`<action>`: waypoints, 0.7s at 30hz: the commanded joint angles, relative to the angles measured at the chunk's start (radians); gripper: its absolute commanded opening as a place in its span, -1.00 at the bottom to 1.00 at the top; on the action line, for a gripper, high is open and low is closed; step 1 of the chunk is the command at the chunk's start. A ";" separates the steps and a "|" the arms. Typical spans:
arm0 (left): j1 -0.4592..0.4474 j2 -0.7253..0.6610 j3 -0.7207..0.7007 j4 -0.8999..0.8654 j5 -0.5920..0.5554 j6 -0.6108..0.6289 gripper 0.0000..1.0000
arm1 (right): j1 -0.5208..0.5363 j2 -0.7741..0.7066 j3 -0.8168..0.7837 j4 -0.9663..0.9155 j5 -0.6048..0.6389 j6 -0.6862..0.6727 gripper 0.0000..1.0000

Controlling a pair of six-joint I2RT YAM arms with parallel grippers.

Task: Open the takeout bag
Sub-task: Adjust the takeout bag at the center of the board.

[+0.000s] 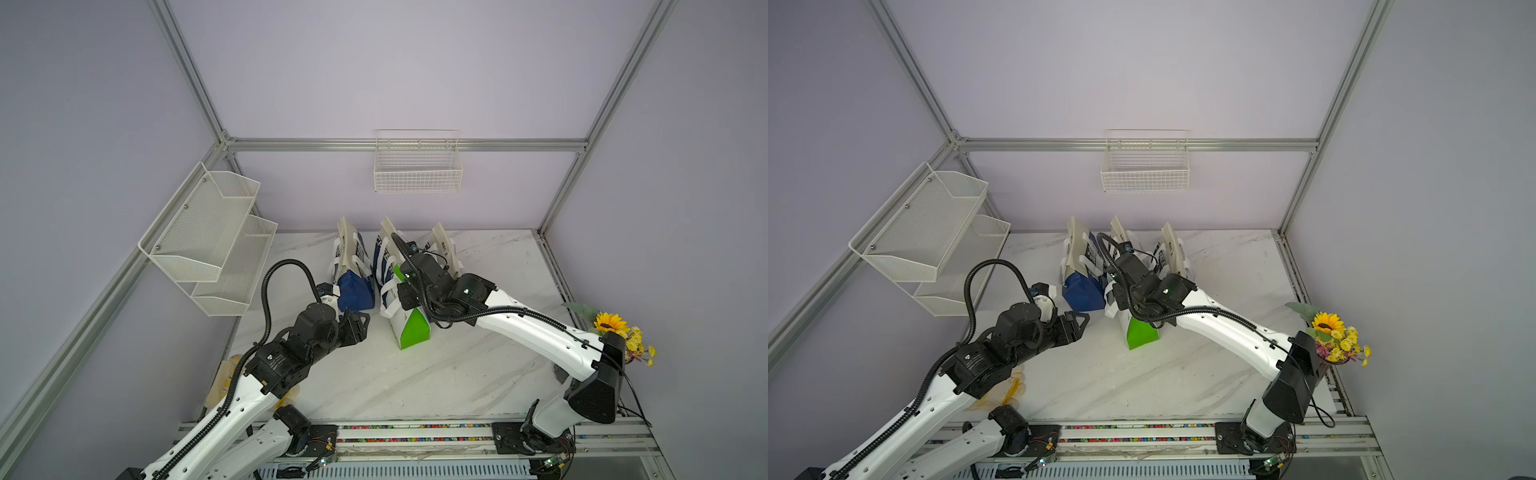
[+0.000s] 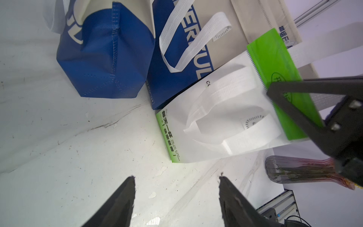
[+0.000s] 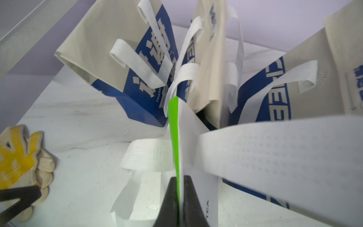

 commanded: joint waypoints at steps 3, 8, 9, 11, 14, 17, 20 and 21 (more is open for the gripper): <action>0.016 0.026 0.091 0.090 0.056 -0.002 0.43 | -0.001 -0.117 -0.054 0.032 -0.219 -0.075 -0.97; 0.018 0.043 0.092 0.219 0.142 0.052 0.56 | 0.000 -0.171 -0.096 0.012 -0.287 -0.127 -0.77; 0.018 0.048 0.079 0.262 0.175 0.061 0.58 | 0.000 -0.174 -0.098 0.006 -0.273 -0.126 -0.50; 0.018 0.065 0.061 0.324 0.231 0.064 0.59 | -0.001 -0.184 -0.102 -0.006 -0.244 -0.129 -0.03; 0.018 0.095 0.038 0.390 0.289 0.062 0.60 | 0.001 -0.235 -0.139 0.003 -0.216 -0.096 0.18; 0.018 0.108 -0.002 0.470 0.330 0.048 0.67 | 0.016 -0.322 -0.216 0.029 -0.210 -0.053 0.24; 0.018 0.127 -0.020 0.516 0.351 0.043 0.69 | 0.079 -0.388 -0.283 0.044 -0.172 -0.007 0.28; 0.019 0.137 -0.017 0.516 0.351 0.046 0.69 | 0.106 -0.399 -0.297 0.043 -0.142 0.016 0.30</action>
